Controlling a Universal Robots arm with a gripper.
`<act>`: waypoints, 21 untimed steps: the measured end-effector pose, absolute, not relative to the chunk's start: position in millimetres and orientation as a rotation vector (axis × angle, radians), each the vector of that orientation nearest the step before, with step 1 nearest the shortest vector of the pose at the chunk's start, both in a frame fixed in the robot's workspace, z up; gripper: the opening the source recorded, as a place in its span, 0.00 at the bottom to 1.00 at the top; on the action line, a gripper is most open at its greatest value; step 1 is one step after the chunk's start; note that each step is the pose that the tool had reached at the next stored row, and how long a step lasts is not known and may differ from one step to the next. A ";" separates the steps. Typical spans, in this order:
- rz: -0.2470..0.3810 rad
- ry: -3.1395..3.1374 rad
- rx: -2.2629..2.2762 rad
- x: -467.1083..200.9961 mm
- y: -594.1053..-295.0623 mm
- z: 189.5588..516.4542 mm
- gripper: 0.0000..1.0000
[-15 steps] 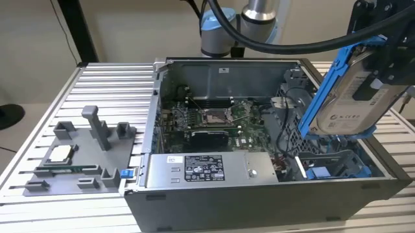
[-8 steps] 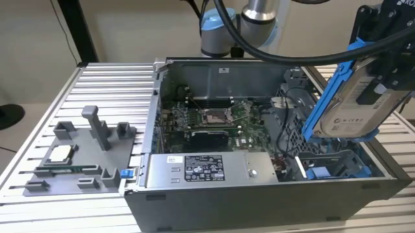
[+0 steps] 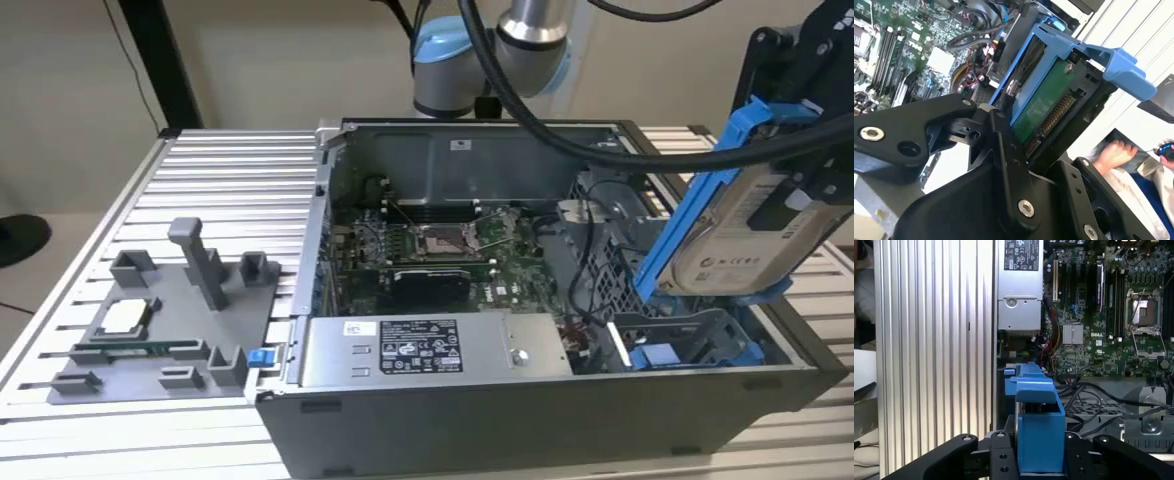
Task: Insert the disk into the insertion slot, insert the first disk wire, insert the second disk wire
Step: 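Insert the disk into the insertion slot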
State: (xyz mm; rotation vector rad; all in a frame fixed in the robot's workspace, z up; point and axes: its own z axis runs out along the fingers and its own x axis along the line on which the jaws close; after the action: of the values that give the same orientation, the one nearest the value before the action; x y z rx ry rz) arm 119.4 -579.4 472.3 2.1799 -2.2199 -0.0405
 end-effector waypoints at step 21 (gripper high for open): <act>-0.043 -2.219 2.178 126.2 -585.2 443.3 0.00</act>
State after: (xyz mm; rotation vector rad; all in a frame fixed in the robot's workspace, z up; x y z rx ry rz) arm 126.2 -585.2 443.3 2.1781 -2.2194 -0.0427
